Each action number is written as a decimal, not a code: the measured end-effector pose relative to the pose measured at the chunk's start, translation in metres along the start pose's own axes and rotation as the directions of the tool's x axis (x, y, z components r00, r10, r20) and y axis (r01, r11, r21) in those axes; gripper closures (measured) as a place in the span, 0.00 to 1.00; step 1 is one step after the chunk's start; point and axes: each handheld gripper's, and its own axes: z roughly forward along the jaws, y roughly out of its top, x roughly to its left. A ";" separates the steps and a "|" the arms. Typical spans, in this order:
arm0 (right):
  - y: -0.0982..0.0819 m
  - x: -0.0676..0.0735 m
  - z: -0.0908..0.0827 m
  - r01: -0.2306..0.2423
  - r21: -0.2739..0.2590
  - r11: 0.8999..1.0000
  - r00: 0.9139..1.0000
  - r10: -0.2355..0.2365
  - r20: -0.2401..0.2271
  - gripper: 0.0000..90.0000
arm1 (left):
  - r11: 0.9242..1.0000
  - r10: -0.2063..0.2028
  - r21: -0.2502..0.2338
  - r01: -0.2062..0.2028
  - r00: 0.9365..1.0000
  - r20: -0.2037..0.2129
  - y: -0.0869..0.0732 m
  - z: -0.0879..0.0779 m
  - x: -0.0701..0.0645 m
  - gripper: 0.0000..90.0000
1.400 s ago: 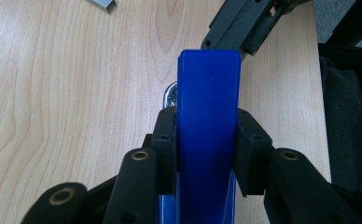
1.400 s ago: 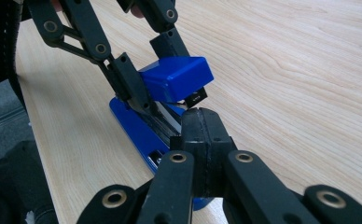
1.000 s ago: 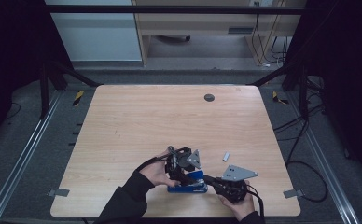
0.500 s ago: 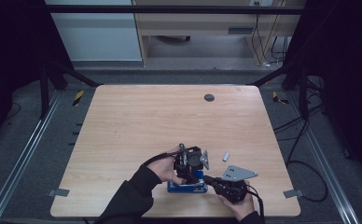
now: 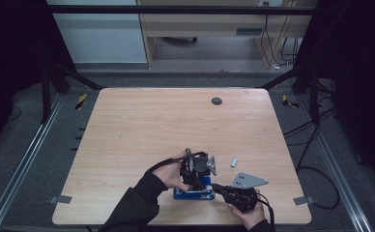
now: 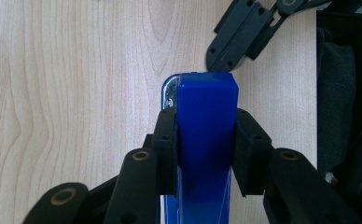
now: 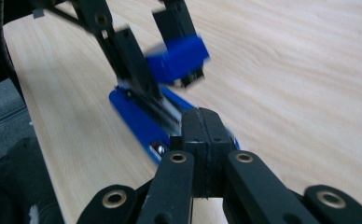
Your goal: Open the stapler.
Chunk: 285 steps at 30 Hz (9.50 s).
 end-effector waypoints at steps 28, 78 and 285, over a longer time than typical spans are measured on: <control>-0.011 0.006 0.018 0.006 0.083 0.997 1.000 -0.005 -0.006 1.00 | 0.997 -0.008 -0.079 0.007 1.000 -0.014 -0.014 -0.010 -0.003 0.73; -0.009 0.005 0.018 0.009 0.102 0.995 1.000 -0.008 -0.013 1.00 | 0.948 -0.038 -0.316 0.029 0.999 -0.024 -0.052 -0.018 -0.006 0.73; 0.037 -0.015 0.014 0.086 -0.047 0.995 0.973 -0.094 -0.211 1.00 | 0.414 -0.868 -0.848 0.331 0.424 -0.259 -0.045 0.114 -0.135 1.00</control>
